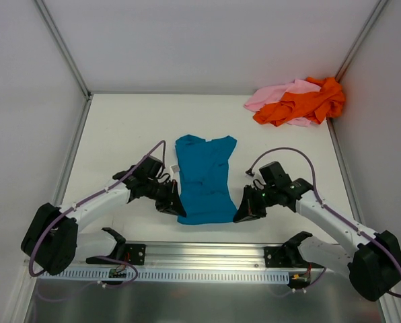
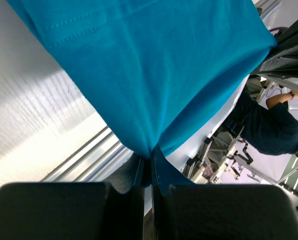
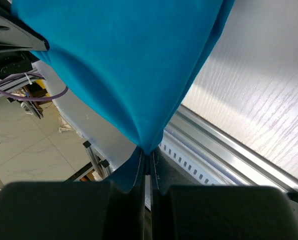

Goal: Fold and stack the t-shirts
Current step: Grab one side of the 2/3 rectangular tshirt with both arms

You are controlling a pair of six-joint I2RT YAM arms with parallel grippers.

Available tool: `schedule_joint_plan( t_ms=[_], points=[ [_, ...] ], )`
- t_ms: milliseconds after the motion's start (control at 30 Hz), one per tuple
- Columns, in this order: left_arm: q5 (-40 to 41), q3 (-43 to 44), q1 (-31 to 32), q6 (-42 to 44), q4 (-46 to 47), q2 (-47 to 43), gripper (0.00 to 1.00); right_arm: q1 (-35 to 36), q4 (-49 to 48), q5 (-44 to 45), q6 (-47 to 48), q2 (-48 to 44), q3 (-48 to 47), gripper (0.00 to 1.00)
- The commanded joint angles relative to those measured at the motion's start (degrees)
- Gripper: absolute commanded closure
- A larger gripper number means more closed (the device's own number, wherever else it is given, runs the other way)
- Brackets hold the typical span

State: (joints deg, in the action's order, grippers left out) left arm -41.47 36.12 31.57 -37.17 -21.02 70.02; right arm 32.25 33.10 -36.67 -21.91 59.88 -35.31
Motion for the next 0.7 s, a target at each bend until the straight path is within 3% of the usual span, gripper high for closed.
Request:
schedule_joint_plan(
  t_ms=[0,133,300,567,667],
  points=[
    [1.9,-2.8,0.5,-5.2,0.4,-3.4,1.0,0.2,4.1,-1.3,-1.1,-2.7,1.1,1.0],
    [2.5,-2.9,0.5,-5.6,0.1,-4.5,1.0,0.2,4.7,-2.0,-0.2,-1.6,-0.4,1.0],
    [2.9,3.4,0.5,-4.0,-1.6,-0.1,1.0,0.1,8.0,-1.4,4.8,4.8,-10.1,1.0],
    [2.6,28.5,-0.9,2.4,-10.5,13.6,1.0,-2.6,11.7,-2.2,10.2,18.7,-28.8,1.0],
    [1.3,31.8,-2.6,2.9,-11.5,16.0,1.0,-4.5,12.2,-2.4,11.3,22.6,-32.4,1.0]
  ],
)
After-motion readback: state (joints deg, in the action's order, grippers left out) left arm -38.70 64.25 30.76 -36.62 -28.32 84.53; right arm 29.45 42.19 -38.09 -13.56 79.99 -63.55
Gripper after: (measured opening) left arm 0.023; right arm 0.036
